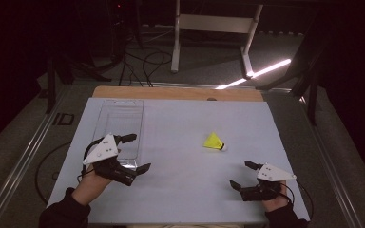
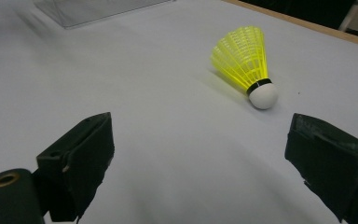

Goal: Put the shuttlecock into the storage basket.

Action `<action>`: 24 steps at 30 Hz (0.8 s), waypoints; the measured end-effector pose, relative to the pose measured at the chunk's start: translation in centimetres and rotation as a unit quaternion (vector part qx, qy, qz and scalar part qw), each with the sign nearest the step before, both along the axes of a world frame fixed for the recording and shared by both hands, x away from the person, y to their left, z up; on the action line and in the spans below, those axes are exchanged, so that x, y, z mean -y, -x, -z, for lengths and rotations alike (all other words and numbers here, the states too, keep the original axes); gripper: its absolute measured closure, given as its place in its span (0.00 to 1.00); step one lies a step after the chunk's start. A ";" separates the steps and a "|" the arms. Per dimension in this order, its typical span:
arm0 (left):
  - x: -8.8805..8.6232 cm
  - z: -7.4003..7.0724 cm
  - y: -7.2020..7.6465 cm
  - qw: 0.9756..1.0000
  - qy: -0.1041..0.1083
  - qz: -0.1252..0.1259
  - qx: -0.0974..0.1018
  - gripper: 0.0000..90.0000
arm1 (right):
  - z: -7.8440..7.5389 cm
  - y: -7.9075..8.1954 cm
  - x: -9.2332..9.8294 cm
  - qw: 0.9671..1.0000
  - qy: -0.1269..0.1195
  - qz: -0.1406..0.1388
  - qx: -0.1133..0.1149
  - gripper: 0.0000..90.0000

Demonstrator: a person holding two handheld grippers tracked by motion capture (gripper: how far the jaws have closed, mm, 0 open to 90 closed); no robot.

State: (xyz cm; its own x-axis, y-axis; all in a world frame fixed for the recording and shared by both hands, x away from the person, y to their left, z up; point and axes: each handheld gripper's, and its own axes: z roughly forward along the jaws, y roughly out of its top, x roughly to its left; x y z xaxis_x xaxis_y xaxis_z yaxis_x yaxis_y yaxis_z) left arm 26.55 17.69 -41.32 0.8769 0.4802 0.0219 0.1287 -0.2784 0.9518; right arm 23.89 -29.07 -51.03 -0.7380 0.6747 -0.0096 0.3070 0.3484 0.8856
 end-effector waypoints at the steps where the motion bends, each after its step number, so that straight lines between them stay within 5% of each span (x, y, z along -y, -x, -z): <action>1: 0.2 -0.1 -0.1 1.000 0.001 0.005 0.001 0.00 | 0.0 0.0 0.0 1.000 0.000 0.000 0.000 0.09; 7: 1.7 -0.9 -0.9 1.000 -0.003 0.031 -0.002 0.00 | 0.0 0.0 0.0 1.000 -0.003 -0.002 0.000 0.09; 13: 3.0 -1.4 -1.6 0.998 -0.033 0.051 -0.008 0.00 | 0.0 0.0 -0.1 1.000 -0.006 -0.003 -0.004 0.09; 24: 5.5 -1.4 -3.2 0.991 -0.093 0.081 -0.042 0.00 | -0.1 0.0 0.0 1.000 -0.007 -0.005 -0.004 0.09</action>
State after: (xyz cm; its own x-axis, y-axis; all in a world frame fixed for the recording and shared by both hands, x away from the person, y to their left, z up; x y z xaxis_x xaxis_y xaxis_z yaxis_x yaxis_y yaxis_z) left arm 29.77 12.20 -39.91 0.9448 0.3270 0.0207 0.1444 -0.4722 0.8696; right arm 23.87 -29.03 -50.97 -0.7453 0.6667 0.0056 0.3104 0.3394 0.8879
